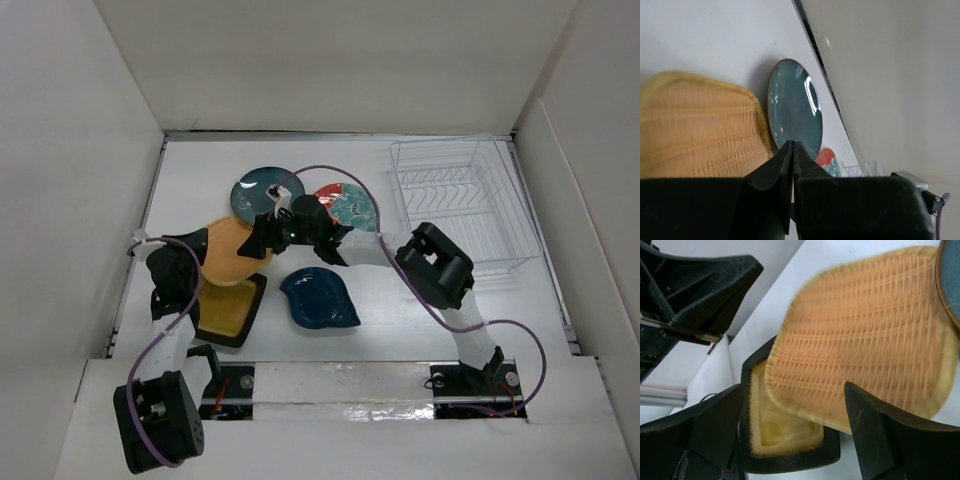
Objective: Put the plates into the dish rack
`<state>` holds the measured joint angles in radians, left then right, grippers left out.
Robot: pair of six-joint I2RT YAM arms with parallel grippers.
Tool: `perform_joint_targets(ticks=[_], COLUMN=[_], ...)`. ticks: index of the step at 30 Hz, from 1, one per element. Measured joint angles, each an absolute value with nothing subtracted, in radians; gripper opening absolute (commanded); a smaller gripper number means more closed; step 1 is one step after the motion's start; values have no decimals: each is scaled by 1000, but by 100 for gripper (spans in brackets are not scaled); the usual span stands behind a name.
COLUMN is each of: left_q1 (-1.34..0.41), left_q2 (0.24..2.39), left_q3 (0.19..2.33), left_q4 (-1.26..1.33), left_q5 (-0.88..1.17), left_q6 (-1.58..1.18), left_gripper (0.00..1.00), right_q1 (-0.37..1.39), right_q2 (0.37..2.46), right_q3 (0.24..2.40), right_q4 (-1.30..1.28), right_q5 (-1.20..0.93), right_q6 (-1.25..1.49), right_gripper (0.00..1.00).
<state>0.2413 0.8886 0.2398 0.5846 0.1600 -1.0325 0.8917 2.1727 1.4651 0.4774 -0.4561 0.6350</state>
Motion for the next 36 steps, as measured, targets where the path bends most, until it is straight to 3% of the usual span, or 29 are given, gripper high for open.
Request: perform_joint_targets(ticks=[7,8,10,11,12,14,17,22,36], left_q1=[241,241,241,241,241,241,241,242,243], left_q2=[860,855,852,852,852,841,818,801,911], left_q3=[208,208,216,222,230,254,316,411,386], left_q4=[533,510,449,419,385,310,209,112,20], left_q5=[118,102,57,36,14,-32,-86,-128,48], left_q6=[-1054,-1047,-1029,-1026,-1016,-997,-958,-886,-812], left_gripper=[2,14,29,49,57,72,81,81,59], right_q1=[898,898,898,898,898,898,898,898,843], right_q2=[2187,2187,2187,2187,2187,2187,2185,2154,2048], right_q3=[1459,1456,1451,1448,1445,1439,1431,1403,1332], right_q4=[472,471,470,470,470,462,455,448,477], right_q5=[-433,-430,-419,-414,-409,-400,-389,-375,-379], right_q6=[620,617,610,605,601,594,584,574,574], right_gripper=[86,86,85,85,85,85,85,85,85])
